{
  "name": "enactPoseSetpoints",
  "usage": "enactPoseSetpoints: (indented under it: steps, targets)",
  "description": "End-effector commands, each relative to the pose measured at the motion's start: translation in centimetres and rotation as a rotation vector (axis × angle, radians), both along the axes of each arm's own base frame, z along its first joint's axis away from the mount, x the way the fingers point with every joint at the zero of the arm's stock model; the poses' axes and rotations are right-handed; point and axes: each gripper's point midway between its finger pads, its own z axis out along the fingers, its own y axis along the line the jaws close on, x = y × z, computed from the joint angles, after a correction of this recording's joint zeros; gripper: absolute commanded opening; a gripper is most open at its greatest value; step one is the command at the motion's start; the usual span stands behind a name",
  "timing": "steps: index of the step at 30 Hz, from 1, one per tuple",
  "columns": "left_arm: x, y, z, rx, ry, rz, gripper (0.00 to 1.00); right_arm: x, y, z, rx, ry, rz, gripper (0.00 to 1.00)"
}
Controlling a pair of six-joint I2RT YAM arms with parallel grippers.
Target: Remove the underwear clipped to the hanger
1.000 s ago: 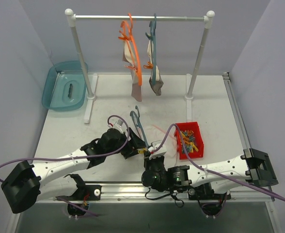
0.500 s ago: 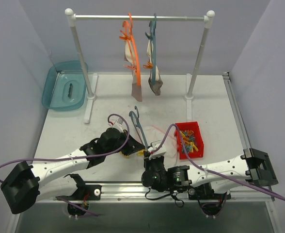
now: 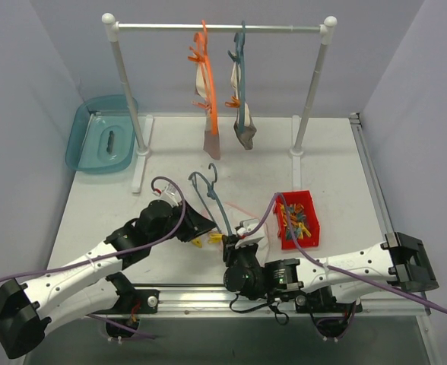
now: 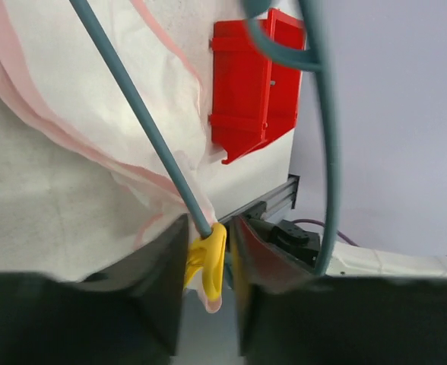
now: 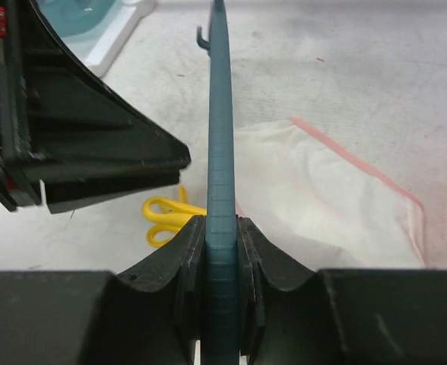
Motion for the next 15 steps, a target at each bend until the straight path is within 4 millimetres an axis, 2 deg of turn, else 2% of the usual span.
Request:
enactPoseSetpoints:
  steps: [1,2,6,10,15]
  targets:
    - [1.1,0.2,0.8,-0.017,-0.045,0.020,0.43,0.9,-2.3,-0.2,-0.084,-0.046,-0.065,0.00]
    - [1.2,0.0,0.7,-0.031,-0.040,0.022,0.56,0.9,-2.3,-0.1,-0.082,-0.047,-0.065,0.00]
    - [1.7,-1.2,1.4,-0.085,-0.062,0.003,0.72,0.9,-2.2,-0.3,-0.084,-0.044,-0.065,0.00]
    - [1.8,-1.7,1.1,-0.067,-0.054,-0.018,0.77,0.9,-2.3,-0.3,-0.083,-0.044,-0.067,0.00]
    - [1.1,-1.1,-0.2,-0.058,-0.010,-0.006,0.80,1.1,-2.7,-0.1,-0.077,-0.052,-0.083,0.00]
